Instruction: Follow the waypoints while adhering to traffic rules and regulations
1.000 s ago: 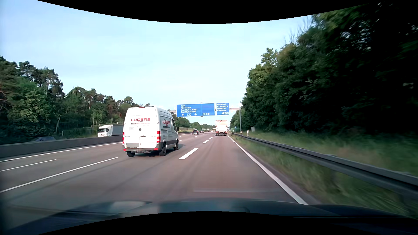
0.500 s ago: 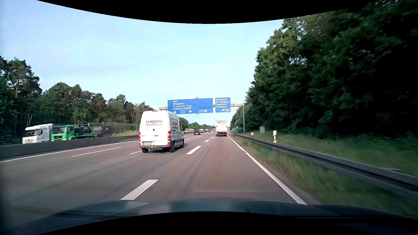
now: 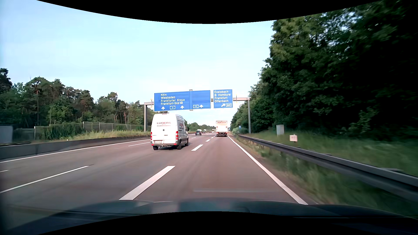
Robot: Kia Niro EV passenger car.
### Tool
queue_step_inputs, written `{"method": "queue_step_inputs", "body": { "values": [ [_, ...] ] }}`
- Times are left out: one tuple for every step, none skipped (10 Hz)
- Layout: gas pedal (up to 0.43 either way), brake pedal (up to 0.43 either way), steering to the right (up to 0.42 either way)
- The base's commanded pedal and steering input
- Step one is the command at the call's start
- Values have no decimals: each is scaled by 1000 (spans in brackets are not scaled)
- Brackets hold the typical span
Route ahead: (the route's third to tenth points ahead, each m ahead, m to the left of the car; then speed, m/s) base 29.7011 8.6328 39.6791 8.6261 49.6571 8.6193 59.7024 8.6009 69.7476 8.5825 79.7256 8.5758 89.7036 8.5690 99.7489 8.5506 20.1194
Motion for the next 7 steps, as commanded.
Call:
{"method": "queue_step_inputs", "body": {
  "values": [
    [118, 0, -4],
    [118, 0, -4],
    [118, 0, -4],
    [118, 0, -4],
    [118, 0, -4],
    [118, 0, -4],
    [118, 0, -4]
  ]
}}
